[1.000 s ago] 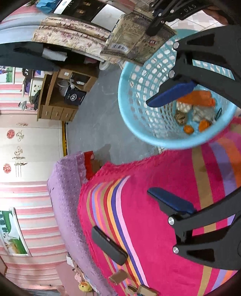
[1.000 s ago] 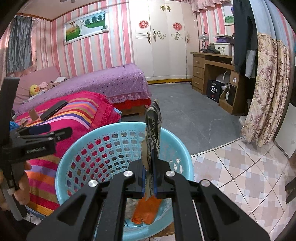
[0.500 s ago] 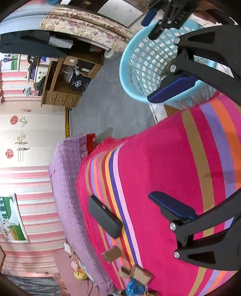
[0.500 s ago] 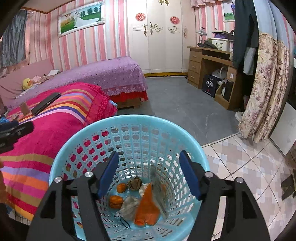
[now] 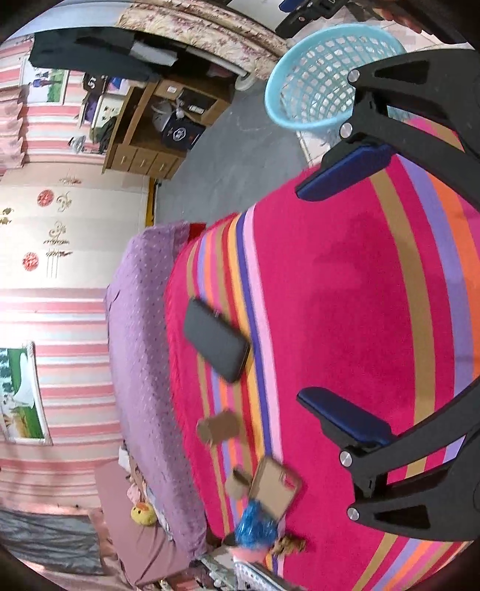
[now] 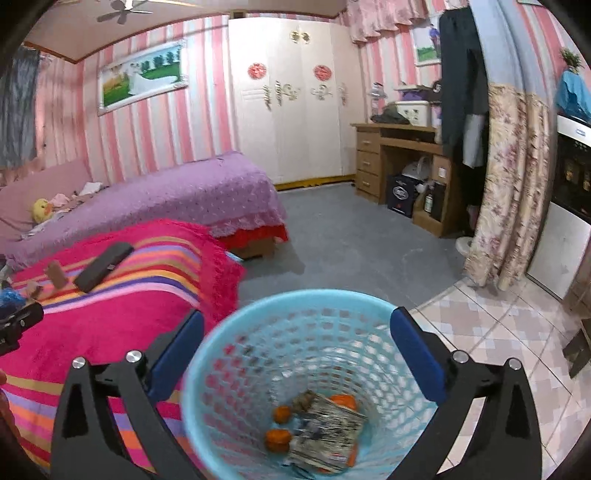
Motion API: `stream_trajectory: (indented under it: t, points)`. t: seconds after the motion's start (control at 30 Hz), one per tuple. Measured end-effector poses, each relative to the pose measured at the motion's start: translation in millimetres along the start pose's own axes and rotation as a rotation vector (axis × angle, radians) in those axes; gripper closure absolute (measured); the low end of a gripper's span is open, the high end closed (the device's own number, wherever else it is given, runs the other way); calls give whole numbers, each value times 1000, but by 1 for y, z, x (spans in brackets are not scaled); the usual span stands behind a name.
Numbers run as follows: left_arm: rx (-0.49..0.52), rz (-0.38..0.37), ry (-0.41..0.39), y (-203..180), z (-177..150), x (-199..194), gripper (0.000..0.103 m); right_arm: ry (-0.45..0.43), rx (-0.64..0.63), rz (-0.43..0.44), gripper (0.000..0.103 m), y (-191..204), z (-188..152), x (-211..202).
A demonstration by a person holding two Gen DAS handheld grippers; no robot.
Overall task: Collect trash
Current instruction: 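Move both open tools back over the bed, then grasp the brown crumpled paper with the left tool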
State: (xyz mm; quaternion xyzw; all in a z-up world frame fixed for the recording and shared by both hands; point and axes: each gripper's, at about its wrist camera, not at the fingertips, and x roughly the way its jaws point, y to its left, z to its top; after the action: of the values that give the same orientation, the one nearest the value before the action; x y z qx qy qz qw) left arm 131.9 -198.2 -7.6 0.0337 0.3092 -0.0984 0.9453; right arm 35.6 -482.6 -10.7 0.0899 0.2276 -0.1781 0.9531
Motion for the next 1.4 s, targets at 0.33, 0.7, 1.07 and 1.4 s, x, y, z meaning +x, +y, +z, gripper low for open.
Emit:
stream_trajectory:
  t: [0.33, 0.7, 1.07, 1.4]
  points:
    - [1, 109, -29, 94, 3, -16, 6, -10, -105, 111, 5, 102, -3, 5]
    - [-90, 128, 8, 169, -12, -3, 6, 19, -226, 181, 5, 198, -20, 19]
    - [-145, 217, 38, 235, -24, 9, 6, 63, -284, 232, 5, 255, -30, 31]
    - [-218, 288, 73, 286, -35, 15, 6, 94, -284, 259, 5, 279, -35, 40]
